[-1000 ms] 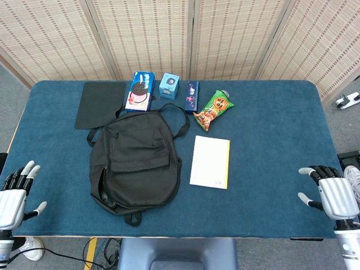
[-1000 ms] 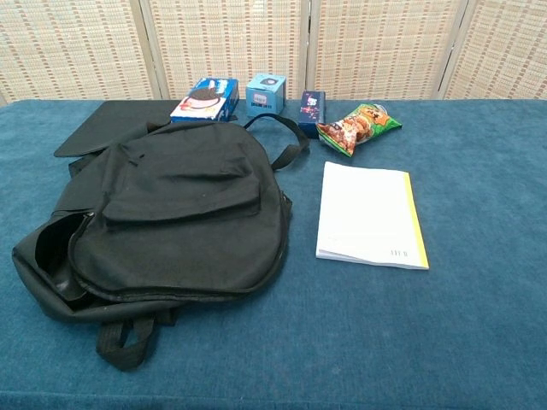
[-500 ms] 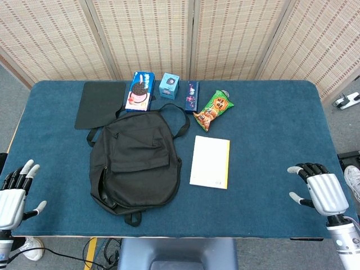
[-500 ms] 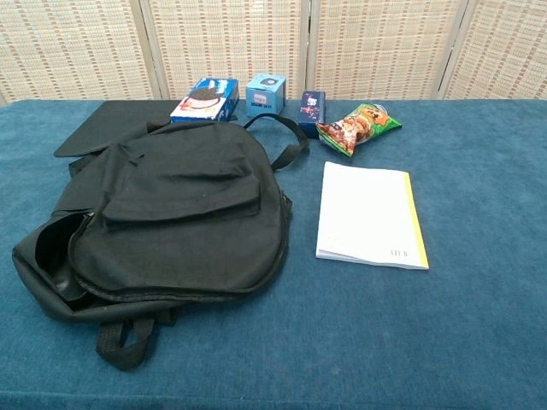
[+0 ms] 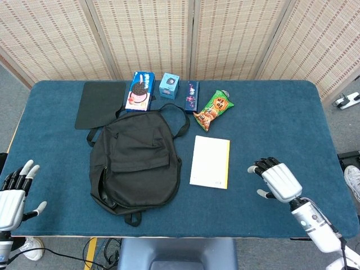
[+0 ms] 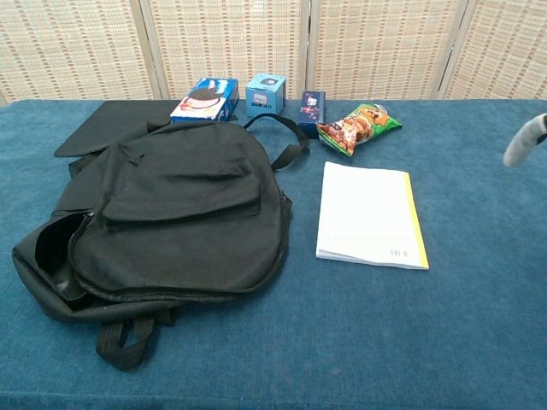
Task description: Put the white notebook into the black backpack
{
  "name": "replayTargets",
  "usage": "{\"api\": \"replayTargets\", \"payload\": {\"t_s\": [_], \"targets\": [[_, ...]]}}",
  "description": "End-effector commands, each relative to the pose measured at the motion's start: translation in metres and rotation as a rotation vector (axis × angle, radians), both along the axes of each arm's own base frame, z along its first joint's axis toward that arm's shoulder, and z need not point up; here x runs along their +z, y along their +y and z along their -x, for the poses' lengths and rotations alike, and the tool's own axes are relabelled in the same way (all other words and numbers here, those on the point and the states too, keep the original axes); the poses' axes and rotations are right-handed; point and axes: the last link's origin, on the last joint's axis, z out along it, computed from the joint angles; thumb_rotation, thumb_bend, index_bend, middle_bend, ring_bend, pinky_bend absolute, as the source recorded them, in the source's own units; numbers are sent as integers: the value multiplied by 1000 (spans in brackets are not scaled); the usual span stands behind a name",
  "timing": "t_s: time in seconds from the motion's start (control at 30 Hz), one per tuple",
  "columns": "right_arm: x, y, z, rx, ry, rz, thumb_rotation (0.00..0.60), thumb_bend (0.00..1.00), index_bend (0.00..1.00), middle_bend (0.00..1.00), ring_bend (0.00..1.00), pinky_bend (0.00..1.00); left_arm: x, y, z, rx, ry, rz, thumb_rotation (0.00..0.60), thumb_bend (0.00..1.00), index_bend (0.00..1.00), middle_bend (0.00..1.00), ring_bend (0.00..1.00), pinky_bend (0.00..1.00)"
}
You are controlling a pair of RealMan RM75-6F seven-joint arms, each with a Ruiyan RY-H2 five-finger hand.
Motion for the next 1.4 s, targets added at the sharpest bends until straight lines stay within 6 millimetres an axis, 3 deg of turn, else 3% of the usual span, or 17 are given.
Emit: {"api": "replayTargets", "payload": {"t_s": [0.03, 0.33, 0.53, 1.0, 1.4], "targets": [[-23, -12, -5, 42, 22, -48, 600, 50, 348, 293, 204, 239, 0, -1, 0, 4, -1, -2, 600, 220, 43, 0, 57, 85], [-69, -30, -8, 117, 57, -106, 600, 33, 348, 278, 179, 213, 2, -5, 1, 15, 1, -10, 600, 220, 43, 0, 58, 85], [-89, -39, -4, 123, 65, -121, 600, 31, 347, 278, 176, 206, 2, -5, 2, 19, 1, -8, 600, 220, 43, 0, 58, 85], [-108, -55, -3, 143, 78, -119, 600, 29, 347, 275, 166, 192, 1, -5, 2, 25, 3, -2, 600, 220, 43, 0, 58, 85], [-113, -61, 0, 140, 97, -119, 600, 29, 348, 274, 161, 183, 1, -5, 2, 33, 3, 1, 600, 220, 43, 0, 59, 85]]}}
